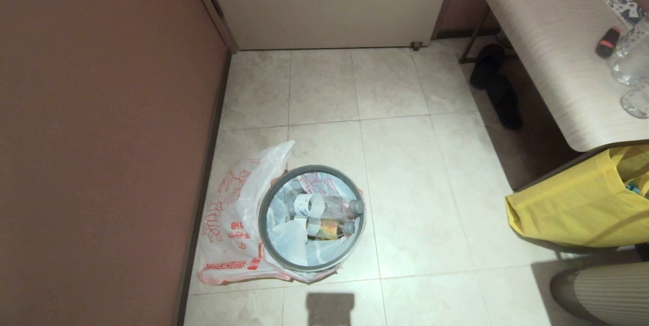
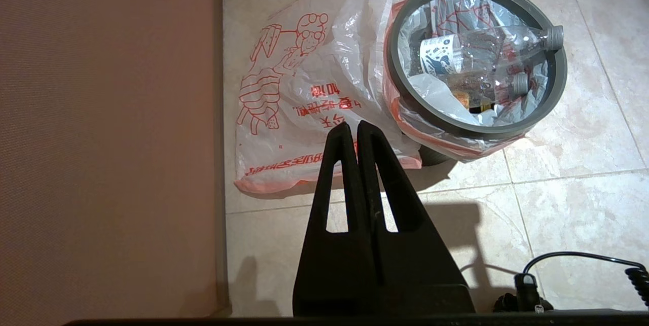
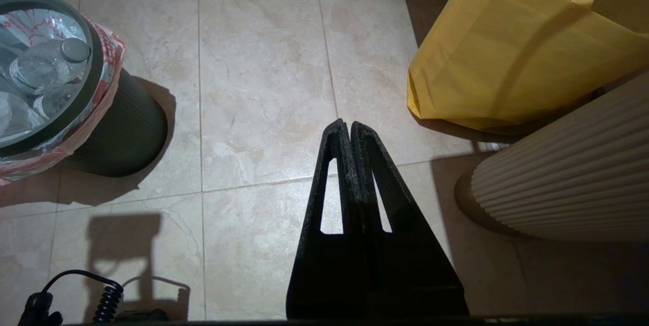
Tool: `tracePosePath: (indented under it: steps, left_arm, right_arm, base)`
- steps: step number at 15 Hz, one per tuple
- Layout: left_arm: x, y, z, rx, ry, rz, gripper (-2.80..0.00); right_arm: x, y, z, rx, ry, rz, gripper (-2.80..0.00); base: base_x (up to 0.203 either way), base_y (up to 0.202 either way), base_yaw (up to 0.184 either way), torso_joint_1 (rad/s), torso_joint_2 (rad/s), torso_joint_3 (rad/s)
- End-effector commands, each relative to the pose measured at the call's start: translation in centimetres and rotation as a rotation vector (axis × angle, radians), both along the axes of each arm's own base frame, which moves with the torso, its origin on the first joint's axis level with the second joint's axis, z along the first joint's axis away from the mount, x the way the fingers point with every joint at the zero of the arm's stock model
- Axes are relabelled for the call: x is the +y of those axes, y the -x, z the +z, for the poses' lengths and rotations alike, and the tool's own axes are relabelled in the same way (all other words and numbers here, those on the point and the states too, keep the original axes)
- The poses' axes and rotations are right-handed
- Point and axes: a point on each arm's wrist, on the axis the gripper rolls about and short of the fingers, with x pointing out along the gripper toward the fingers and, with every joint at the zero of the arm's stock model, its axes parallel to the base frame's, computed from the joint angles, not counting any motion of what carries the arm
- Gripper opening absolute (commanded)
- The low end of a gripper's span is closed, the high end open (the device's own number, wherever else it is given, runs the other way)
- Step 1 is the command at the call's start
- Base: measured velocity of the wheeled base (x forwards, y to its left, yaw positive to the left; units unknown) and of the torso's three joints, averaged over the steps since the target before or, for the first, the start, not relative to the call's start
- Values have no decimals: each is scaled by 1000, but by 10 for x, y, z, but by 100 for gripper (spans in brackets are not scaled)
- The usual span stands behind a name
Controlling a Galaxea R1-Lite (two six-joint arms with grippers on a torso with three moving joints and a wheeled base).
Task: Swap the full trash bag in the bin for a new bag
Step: Place the trash can ring on the floor
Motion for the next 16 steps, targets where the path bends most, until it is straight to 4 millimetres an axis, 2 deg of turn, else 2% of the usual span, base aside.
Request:
tracePosePath:
  steps: [1, 16]
  left_arm:
    - [0, 0, 0, 1, 0, 0, -280]
    - [0, 0, 0, 1, 0, 0, -280]
  right_arm:
    - [0, 0, 0, 0, 0, 0, -280]
    - [0, 0, 0, 1, 20, 1, -280]
  base:
    - [0, 0, 0, 0, 0, 0]
    - [0, 0, 0, 0, 0, 0]
